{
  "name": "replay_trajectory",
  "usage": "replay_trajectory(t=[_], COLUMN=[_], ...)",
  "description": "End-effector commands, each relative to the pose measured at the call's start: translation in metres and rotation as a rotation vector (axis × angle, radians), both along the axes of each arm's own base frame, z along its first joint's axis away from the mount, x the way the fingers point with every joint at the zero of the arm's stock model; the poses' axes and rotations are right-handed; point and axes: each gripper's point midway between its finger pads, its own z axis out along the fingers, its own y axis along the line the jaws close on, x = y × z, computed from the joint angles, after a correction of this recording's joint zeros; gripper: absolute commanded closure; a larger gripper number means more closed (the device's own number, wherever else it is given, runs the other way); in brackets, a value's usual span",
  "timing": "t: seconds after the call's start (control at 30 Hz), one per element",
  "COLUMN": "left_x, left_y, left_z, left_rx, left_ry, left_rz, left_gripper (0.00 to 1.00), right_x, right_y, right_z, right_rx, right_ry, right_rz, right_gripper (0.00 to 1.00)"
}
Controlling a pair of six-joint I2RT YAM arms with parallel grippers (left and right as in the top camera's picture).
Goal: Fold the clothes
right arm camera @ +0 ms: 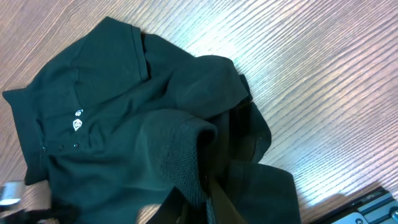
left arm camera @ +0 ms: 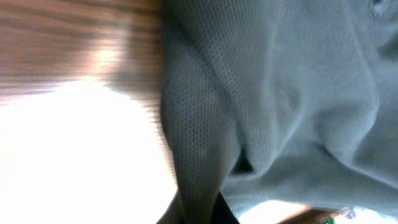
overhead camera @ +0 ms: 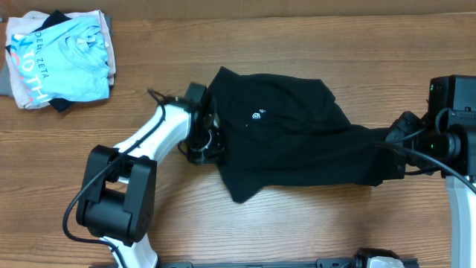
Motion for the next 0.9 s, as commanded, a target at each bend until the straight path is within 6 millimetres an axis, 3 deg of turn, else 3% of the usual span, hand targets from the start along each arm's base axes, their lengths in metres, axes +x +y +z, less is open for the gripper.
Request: replay_trajectory(t=[0.0, 0.13, 0.17, 0.27, 0.37, 0.4, 0.47, 0.5, 0.57, 0.67, 0.87], left_x=[0.035, 0.051, 0.057, 0.073, 0.086, 0.088, 0.089, 0.088, 0.08, 0.062, 0.047], left_y=[0.04, 0.059, 0.057, 0.032, 0.005, -0.001, -0.01, -0.014, -0.014, -0.005, 0.035], left_z=[0.027, 0.066, 0.077, 0.093, 0.09, 0.085, 0.072, 0.066, 0.05, 0.042, 0.065], left_rx=[0.255, 0.382, 0.379, 0.263, 0.185, 0.181, 0.181, 0.178, 0.194, 0.225, 0.333], left_ry=[-0.125, -0.176, -0.199, -0.289, -0.362, -0.368, -0.353, -0.339, -0.281, -0.186, -0.143], left_rz=[-0.027, -0.028, -0.029, -0.104, -0.147, -0.154, -0.168, -0.178, -0.194, -0.196, -0.144], left_gripper=[0.96, 0.96, 0.94, 0.75, 0.67, 0.65, 0.52, 0.51, 0.58, 0.79, 0.82], right_x=[0.001, 0.002, 0.002, 0.005, 0.008, 0.008, 0.008, 0.008, 0.008, 0.006, 0.01], right_y=[-0.004, -0.004, -0.004, -0.004, -0.004, -0.002, -0.001, -0.001, -0.001, -0.001, -0.002], right_z=[0.001, 0.001, 0.001, 0.003, 0.004, 0.004, 0.004, 0.004, 0.004, 0.003, 0.003], right_rx=[-0.013, -0.013, -0.014, -0.015, -0.011, -0.005, 0.002, 0.001, 0.001, -0.002, -0.003], right_ry=[-0.009, -0.01, -0.011, -0.025, -0.039, -0.04, -0.041, -0.041, -0.04, -0.031, -0.035], right_rz=[-0.005, -0.005, -0.006, -0.006, -0.005, -0.001, 0.001, 0.002, 0.002, 0.011, 0.012], right_gripper=[0.91, 0.91, 0.91, 0.91, 0.91, 0.91, 0.91, 0.91, 0.91, 0.91, 0.88])
